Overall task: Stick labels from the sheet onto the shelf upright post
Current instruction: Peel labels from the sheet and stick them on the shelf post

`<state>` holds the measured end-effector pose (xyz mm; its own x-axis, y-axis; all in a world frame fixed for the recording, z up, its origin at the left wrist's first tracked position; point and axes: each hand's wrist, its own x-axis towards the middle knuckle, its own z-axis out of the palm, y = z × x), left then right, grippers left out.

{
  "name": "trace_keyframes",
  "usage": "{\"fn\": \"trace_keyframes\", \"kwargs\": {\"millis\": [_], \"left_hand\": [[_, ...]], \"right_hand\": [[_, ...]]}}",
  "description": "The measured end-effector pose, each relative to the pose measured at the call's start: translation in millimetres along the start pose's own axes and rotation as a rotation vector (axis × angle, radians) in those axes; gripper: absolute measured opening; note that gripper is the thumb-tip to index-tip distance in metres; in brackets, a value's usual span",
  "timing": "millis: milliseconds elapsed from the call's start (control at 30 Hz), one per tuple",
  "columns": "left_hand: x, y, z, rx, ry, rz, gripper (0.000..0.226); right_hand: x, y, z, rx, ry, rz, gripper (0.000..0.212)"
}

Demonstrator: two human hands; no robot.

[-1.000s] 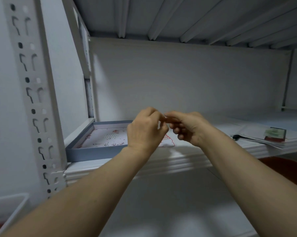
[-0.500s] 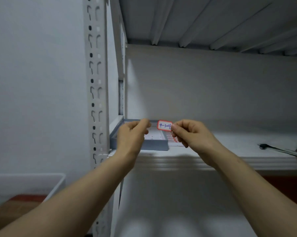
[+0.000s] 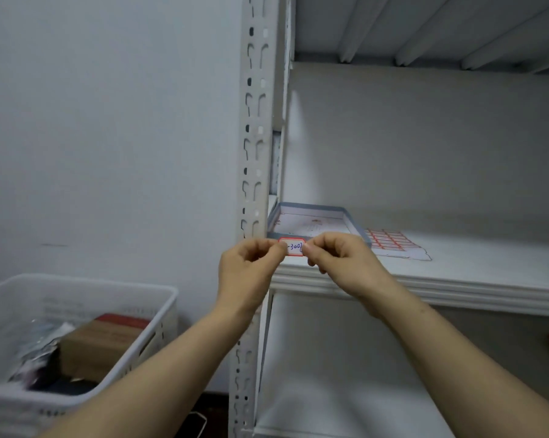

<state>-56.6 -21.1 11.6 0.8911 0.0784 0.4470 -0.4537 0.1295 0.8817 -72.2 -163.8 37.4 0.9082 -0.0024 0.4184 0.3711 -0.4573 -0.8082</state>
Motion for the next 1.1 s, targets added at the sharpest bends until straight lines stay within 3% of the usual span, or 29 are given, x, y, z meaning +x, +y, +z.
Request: {"fn": "trace_keyframes", "kwargs": {"millis": [133, 467, 633, 733, 1100], "left_hand": [[1, -13, -15, 0.038, 0.046, -0.012, 0.02], [12, -36, -46, 0.193, 0.109, -0.072, 0.013], [23, -36, -49, 0.161, 0.187, -0.014, 0.023], [29, -41, -51, 0.185, 0.214, 0.003, 0.045], [43, -44, -50, 0.103, 0.139, -0.065, 0.048]], "right_hand": [[0, 5, 19, 0.033, -0.029, 0.028, 0.01], [13, 18, 63, -0.038, 0.073, 0.092, 0.016], [25, 18, 74, -0.097, 0.181, 0.069, 0.019], [32, 19, 77, -0.091, 0.187, 0.05, 0.016], [44, 20, 79, -0.134, 0.194, 0.038, 0.014]]}}
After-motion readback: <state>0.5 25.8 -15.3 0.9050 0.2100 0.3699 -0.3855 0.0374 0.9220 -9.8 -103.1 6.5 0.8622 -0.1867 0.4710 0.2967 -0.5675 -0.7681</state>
